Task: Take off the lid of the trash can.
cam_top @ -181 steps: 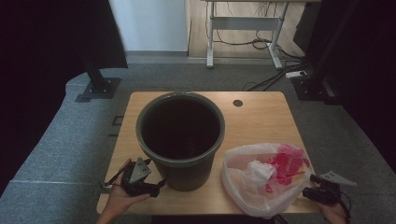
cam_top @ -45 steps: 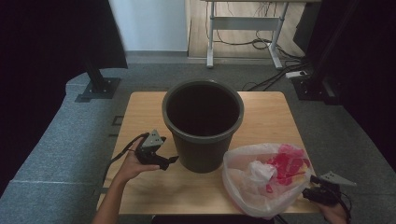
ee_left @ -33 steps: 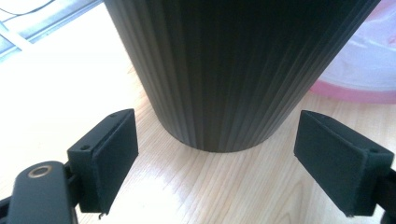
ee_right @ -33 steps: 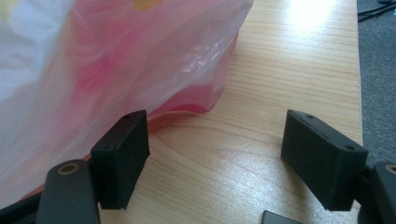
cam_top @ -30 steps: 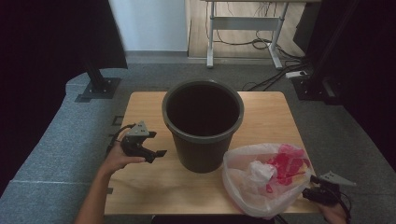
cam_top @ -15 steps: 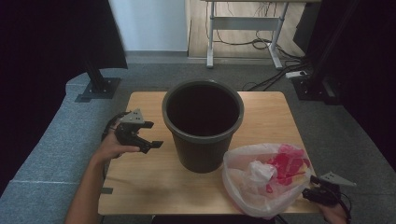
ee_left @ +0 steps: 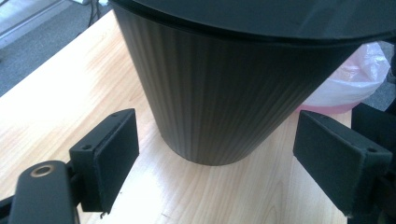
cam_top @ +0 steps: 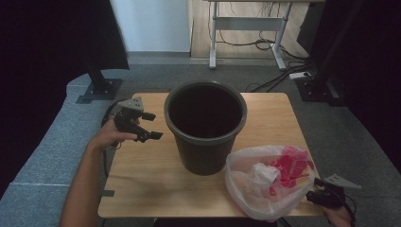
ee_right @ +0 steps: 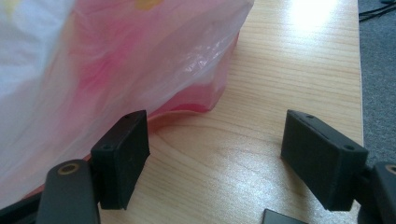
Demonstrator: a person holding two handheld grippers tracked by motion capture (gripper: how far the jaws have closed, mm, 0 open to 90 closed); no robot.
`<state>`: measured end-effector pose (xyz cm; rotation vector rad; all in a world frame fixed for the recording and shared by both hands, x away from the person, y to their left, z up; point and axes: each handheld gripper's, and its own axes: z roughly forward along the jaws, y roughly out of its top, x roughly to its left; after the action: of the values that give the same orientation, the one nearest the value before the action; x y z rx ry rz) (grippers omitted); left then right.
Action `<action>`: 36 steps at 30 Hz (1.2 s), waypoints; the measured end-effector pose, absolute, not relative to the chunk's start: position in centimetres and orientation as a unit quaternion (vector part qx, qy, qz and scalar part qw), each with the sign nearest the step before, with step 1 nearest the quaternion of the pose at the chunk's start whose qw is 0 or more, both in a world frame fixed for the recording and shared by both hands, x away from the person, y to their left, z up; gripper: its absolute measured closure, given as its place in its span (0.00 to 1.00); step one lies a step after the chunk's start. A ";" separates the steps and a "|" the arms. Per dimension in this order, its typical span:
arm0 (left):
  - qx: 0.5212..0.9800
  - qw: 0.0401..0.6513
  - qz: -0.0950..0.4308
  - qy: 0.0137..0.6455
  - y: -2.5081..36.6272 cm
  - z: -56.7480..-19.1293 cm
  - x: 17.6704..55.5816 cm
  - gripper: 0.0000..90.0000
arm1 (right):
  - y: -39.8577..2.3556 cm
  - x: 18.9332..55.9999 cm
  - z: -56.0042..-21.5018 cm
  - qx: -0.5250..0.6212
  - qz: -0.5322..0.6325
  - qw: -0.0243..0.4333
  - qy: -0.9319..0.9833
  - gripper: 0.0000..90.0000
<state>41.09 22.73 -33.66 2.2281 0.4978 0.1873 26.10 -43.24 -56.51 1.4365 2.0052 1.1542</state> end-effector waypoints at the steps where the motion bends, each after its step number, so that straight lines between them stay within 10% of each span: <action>1: 0.886 0.412 0.075 0.198 22.8 -33.5 41.2 0.16 | -43.2 26.1 -56.5 0.516 0.415 0.208 0.720 0.25; 36: 0.874 0.431 0.091 0.206 19.0 -26.4 45.6 0.16 | -43.2 26.1 -56.5 0.516 0.416 0.207 0.720 0.26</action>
<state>45.65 19.04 -26.37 2.1782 0.5141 0.2272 26.08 -43.24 -56.52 1.4364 2.0045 1.1587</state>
